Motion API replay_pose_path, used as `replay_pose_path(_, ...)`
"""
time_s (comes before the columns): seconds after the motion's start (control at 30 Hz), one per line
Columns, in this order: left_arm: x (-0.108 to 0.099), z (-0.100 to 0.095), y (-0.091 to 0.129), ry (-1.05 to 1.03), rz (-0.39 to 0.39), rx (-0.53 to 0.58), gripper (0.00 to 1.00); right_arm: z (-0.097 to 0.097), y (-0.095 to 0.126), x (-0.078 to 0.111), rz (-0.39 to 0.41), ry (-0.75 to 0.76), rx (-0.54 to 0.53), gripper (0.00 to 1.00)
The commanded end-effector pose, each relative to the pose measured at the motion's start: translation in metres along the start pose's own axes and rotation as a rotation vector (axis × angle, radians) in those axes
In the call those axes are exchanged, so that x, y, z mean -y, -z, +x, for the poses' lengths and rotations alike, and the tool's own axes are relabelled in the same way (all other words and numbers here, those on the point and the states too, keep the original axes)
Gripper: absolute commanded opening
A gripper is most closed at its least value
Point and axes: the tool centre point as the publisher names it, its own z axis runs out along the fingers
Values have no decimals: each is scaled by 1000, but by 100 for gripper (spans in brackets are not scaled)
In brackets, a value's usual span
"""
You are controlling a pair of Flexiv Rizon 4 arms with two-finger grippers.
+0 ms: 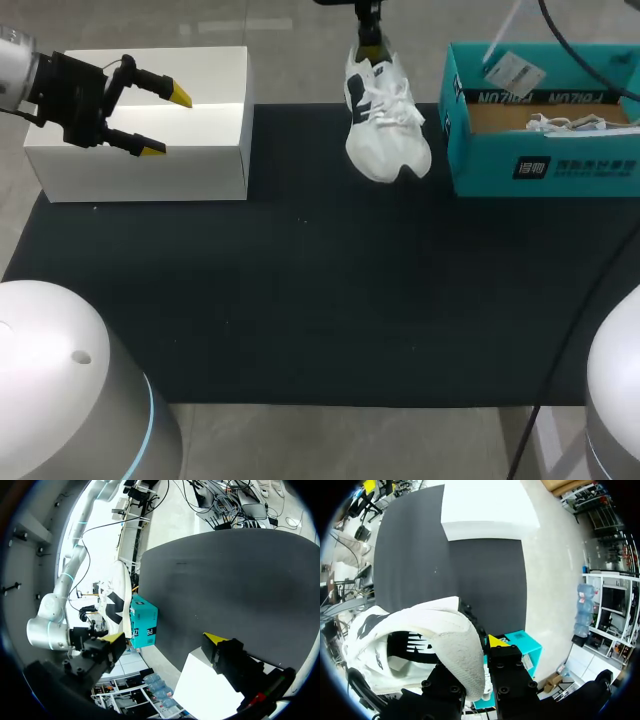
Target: Take the shoe out of the shoebox, open the shoe tongue, remove and reinsert the insole, then place the shoe into the shoebox
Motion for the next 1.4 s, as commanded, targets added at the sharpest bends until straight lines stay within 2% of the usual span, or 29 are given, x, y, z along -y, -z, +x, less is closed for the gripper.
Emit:
replay_pose_path(0.03,-1,0,0,0,1,-5,100,-13,31,6,-3,0,-10,0)
replay_pose_path(0.2,-1,0,0,0,1,-5,100,-20,44,4,-41,-4,46,0)
replay_pose_path(1.37,-1,0,0,0,1,-5,100,-20,44,4,-41,-4,46,0)
replay_pose_path(1.4,-1,0,0,0,1,-5,100,-22,42,8,-36,-4,38,0)
